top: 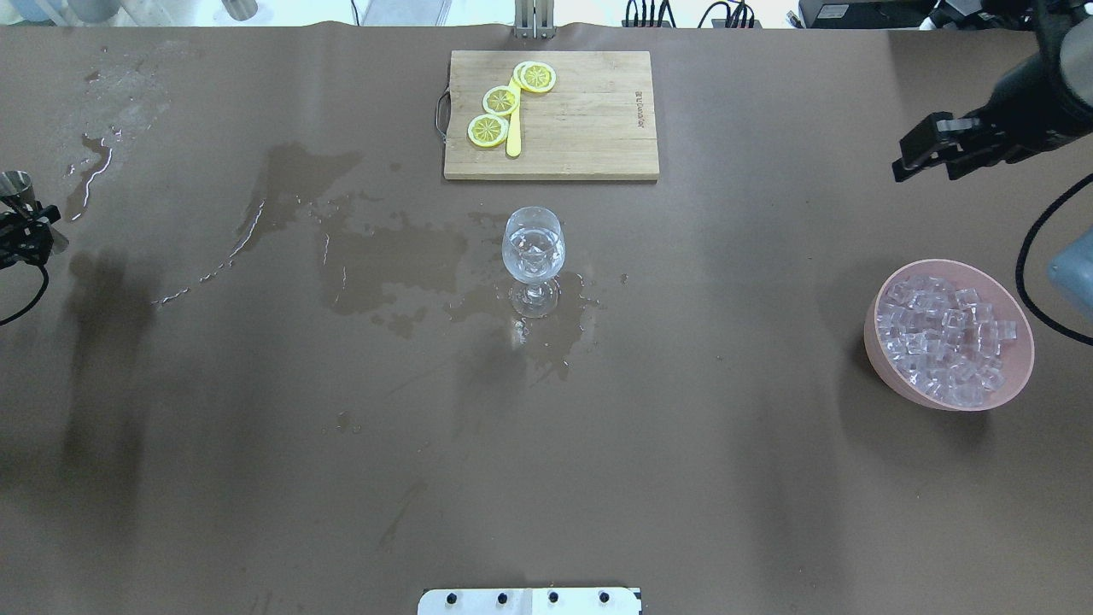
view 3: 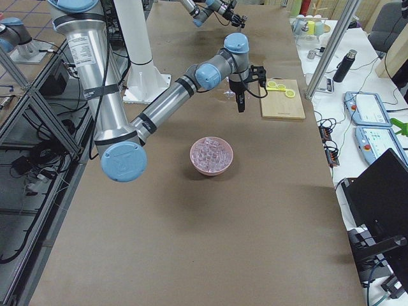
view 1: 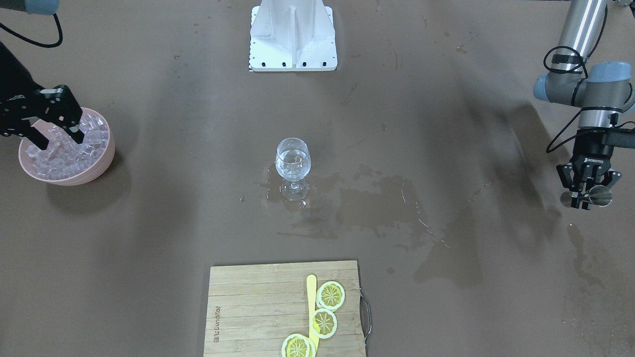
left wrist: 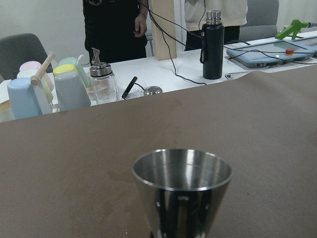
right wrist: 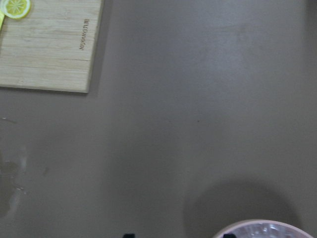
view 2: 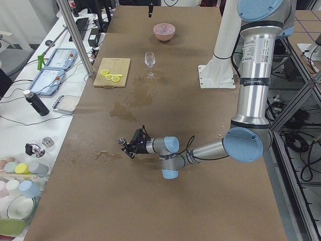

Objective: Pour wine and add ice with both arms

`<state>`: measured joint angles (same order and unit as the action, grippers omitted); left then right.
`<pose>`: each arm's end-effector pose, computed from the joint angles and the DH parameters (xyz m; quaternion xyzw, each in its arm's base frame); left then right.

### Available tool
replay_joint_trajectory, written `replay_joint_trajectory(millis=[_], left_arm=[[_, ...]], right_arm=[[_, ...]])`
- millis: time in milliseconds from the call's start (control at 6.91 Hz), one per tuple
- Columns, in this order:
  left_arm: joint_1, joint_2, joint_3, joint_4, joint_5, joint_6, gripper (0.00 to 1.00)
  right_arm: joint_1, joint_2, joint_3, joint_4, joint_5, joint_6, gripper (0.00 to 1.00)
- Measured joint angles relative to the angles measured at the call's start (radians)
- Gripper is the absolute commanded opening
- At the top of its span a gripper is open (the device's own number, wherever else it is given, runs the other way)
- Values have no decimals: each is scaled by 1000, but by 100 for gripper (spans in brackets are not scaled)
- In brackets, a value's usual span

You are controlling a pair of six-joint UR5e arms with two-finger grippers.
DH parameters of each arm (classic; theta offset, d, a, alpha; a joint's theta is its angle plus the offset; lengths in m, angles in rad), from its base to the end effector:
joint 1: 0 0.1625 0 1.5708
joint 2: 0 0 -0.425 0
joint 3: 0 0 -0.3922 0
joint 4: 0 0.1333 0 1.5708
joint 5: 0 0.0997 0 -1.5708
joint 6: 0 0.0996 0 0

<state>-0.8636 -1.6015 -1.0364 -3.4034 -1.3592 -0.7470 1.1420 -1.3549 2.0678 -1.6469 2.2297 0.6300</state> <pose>0.1914 -0.4613 0.7031 0.5134 0.3455 -0.0807 0.7814 -0.1482 -0.4982 0.3252 0.1005 -0.4148 -0.0105 0.9043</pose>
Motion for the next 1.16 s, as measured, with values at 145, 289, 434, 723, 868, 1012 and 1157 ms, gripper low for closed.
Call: replay_joint_trajectory(millis=[145, 289, 434, 723, 868, 1012, 1157], left_arm=[[1, 0, 4, 0, 1, 0, 0], [2, 2, 5, 1, 2, 1, 0], [3, 2, 5, 1, 3, 1, 0], [3, 3, 5, 0, 2, 0, 0], [4, 2, 5, -1, 2, -1, 0], [4, 2, 4, -2, 3, -1, 0], [5, 2, 4, -2, 3, -2, 0]], right_arm=[[40, -52, -3, 0, 2, -63, 67], [81, -102, -9, -1, 2, -138, 67], [122, -151, -14, -1, 1, -215, 67], [189, -213, -50, -1, 1, -329, 67], [214, -221, -84, 1, 9, -349, 67], [234, -225, -121, 5, 28, -373, 67], [252, -225, -152, 6, 52, -408, 67]])
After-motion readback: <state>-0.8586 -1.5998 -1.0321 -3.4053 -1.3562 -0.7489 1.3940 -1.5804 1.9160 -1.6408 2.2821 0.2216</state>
